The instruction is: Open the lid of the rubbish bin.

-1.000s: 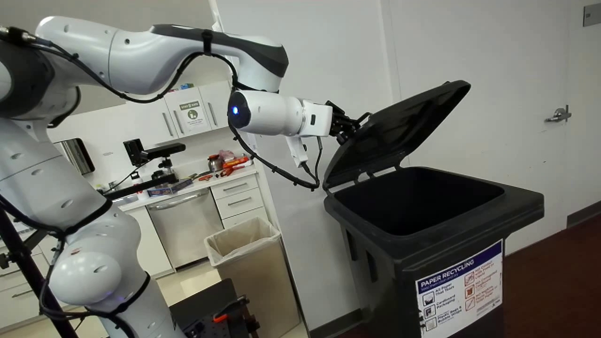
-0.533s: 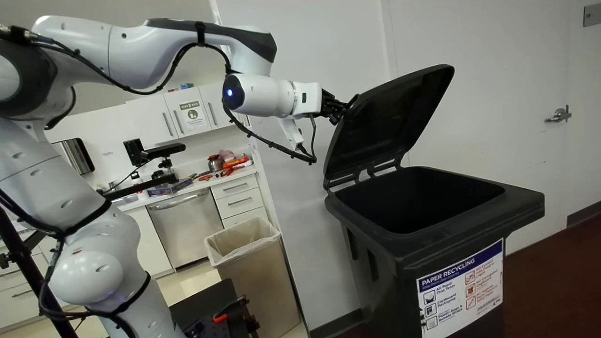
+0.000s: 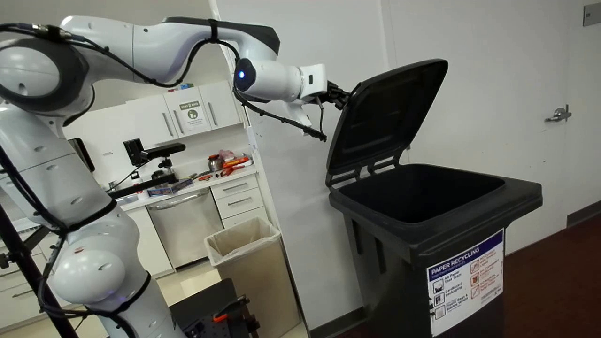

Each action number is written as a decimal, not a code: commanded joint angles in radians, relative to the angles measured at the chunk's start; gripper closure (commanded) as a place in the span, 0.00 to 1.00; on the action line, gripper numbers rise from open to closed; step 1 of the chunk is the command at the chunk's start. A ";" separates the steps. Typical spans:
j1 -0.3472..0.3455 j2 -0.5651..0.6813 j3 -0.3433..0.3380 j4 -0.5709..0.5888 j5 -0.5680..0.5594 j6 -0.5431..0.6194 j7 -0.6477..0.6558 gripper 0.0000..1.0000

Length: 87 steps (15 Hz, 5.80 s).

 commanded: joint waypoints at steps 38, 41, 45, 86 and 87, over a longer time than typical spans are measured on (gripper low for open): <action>-0.139 -0.039 0.408 -0.155 -1.294 0.165 0.471 0.17; -0.281 -0.078 0.546 -0.166 -1.392 0.140 0.517 0.00; -0.420 -0.129 0.707 -0.133 -1.491 0.085 0.579 0.00; 0.236 -0.528 -0.144 -0.350 -1.594 -0.355 0.654 0.00; 0.226 -0.546 -0.151 -0.357 -1.595 -0.408 0.692 0.00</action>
